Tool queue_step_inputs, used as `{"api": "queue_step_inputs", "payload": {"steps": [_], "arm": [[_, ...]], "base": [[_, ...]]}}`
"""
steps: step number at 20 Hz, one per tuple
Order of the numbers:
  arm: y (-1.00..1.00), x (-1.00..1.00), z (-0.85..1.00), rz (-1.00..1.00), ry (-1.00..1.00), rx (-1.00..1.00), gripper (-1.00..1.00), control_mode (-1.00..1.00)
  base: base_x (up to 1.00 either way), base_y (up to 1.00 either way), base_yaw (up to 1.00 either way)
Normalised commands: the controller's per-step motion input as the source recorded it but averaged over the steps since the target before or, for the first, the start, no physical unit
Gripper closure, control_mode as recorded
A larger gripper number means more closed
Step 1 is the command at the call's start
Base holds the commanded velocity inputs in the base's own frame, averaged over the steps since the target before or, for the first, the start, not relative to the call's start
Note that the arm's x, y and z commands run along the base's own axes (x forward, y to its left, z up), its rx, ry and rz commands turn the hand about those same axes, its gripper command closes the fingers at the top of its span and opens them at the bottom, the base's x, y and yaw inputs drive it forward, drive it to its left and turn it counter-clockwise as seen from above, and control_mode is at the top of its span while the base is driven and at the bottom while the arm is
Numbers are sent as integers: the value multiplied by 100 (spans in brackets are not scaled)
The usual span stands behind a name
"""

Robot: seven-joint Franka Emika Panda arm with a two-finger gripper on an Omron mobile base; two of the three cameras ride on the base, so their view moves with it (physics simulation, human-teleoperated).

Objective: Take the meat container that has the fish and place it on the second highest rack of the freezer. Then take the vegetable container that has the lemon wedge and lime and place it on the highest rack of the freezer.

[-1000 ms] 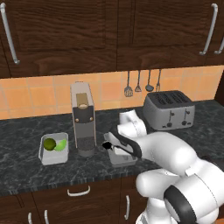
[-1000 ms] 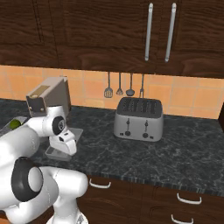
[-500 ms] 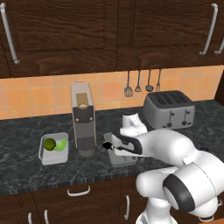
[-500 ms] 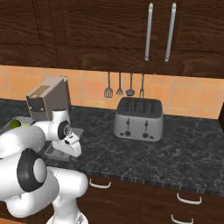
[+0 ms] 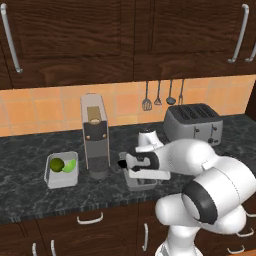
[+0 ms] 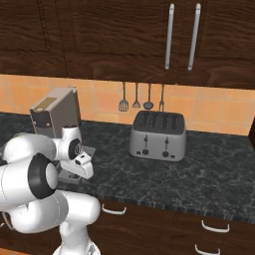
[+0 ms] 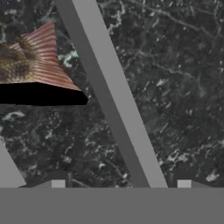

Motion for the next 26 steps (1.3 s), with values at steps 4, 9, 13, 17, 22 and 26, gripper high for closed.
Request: {"api": "queue_step_inputs", "payload": {"steps": [4,9,13,17,22,26], "arm": [[0,0,-22,0,0,4,100,-100],[0,-4,-17,0,-1,5,100,-100],[0,-8,0,0,-12,1,100,-100],[0,-26,3,0,-20,0,100,-100],[0,-20,5,0,-13,0,100,-100],[-3,-57,51,0,-7,5,100,-100]], "base": [[0,0,0],[0,0,0],[0,0,0],[0,0,0],[0,0,0],[0,0,0]]}}
